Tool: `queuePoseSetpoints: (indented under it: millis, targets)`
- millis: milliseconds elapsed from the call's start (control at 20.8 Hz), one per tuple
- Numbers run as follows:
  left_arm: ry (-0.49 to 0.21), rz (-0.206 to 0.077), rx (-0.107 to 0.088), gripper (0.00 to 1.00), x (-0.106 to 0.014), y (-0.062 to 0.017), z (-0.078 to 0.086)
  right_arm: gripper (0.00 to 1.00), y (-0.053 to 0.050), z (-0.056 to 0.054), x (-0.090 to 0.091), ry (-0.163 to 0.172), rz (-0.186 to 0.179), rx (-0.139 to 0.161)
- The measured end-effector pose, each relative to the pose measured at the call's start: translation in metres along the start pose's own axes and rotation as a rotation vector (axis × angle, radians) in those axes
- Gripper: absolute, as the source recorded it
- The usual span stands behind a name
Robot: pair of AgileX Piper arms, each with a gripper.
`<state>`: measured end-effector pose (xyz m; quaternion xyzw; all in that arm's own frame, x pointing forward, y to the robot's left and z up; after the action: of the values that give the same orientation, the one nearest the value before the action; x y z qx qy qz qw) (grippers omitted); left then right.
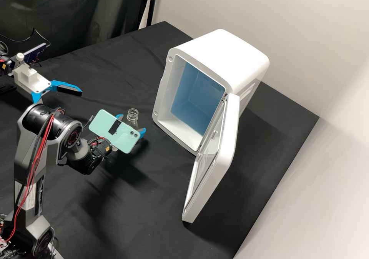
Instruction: Place the flask in the incubator
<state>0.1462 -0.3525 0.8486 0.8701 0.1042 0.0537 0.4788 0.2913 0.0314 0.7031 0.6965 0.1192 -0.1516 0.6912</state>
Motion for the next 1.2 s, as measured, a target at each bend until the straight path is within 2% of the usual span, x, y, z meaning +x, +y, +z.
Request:
queuePoseSetpoints:
  millis: [625,866,1202]
  targets:
    - [-0.017,-0.003,0.003,1.0,0.0011,-0.0004,0.0026,0.0,0.0,0.0,0.0,0.0,0.0,-0.008]
    - [-0.017,-0.003,0.003,1.0,0.0011,-0.0004,0.0026,0.0,-0.0002,-0.0009,-0.0001,0.0,0.01,0.0]
    - [-0.017,-0.003,0.003,1.0,0.0011,-0.0004,0.0026,0.0,-0.0008,-0.0014,-0.0012,0.002,0.021,-0.022]
